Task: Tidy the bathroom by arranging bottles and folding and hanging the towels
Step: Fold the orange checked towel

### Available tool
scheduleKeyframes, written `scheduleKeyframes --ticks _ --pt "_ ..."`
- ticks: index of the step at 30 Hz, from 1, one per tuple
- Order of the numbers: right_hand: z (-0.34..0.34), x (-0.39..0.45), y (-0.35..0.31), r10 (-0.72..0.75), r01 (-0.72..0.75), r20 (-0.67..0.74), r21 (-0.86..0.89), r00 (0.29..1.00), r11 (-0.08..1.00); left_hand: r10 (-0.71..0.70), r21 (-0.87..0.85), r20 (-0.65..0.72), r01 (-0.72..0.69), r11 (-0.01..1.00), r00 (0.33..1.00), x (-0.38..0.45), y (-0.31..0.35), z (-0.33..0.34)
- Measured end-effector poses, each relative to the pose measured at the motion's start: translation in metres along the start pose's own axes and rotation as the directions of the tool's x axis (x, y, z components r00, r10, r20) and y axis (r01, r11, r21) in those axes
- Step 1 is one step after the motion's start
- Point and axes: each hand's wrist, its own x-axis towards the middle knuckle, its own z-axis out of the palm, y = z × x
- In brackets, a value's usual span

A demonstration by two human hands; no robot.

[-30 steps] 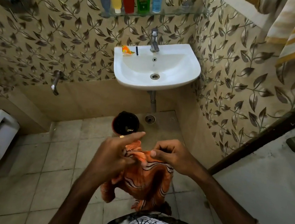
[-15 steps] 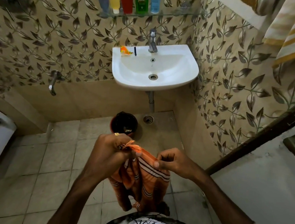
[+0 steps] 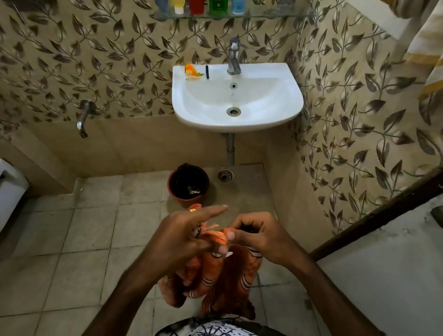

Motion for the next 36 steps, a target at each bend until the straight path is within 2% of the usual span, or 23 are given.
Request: scheduleKeyframes --ticks 2,7,11,14,20,25,28,31,33,36 --pt "0.002 0.002 -0.004 0.001 0.000 0.014 -0.014 1.000 1.000 0.018 -0.044 0.022 -0.017 0.999 1.000 0.001 0.003 0.007" --pt "-0.001 0.000 -0.007 0.033 -0.032 0.048 -0.025 0.998 0.999 0.022 -0.060 -0.073 -0.027 0.998 0.997 0.003 0.007 0.004" --pt "-0.010 -0.005 0.003 0.144 -0.139 0.077 -0.068 0.987 0.988 0.044 -0.039 -0.162 -0.051 0.998 0.986 0.004 0.005 -0.002" --pt "-0.017 -0.012 0.017 0.193 -0.189 0.098 -0.052 0.976 0.981 -0.012 -0.097 -0.215 -0.009 0.995 0.977 0.001 0.004 -0.010" --pt "-0.022 -0.020 0.018 0.161 -0.161 -0.017 0.007 0.987 0.987 -0.183 -0.211 -0.330 0.116 0.970 0.926 -0.001 -0.012 -0.031" --pt "-0.015 -0.014 0.004 0.077 -0.077 -0.018 -0.004 0.997 0.997 -0.208 -0.123 -0.296 0.178 0.976 0.932 -0.001 -0.014 -0.030" --pt "-0.009 -0.010 -0.007 0.055 -0.055 0.008 -0.042 0.998 0.998 -0.121 -0.119 -0.100 0.109 0.987 0.988 0.000 -0.003 -0.020" --pt "-0.005 -0.005 -0.014 0.016 -0.013 0.041 -0.064 0.999 0.998 -0.053 -0.165 0.104 0.070 0.984 0.993 0.003 0.010 -0.003" --pt "-0.005 -0.003 -0.017 0.006 -0.002 0.037 -0.084 0.999 0.996 -0.013 -0.162 0.076 0.025 0.986 0.997 0.005 0.014 0.004" --pt "-0.011 -0.006 -0.014 0.033 -0.029 0.037 -0.096 0.999 0.995 0.032 -0.125 -0.044 -0.038 0.991 0.999 0.005 0.013 0.002"
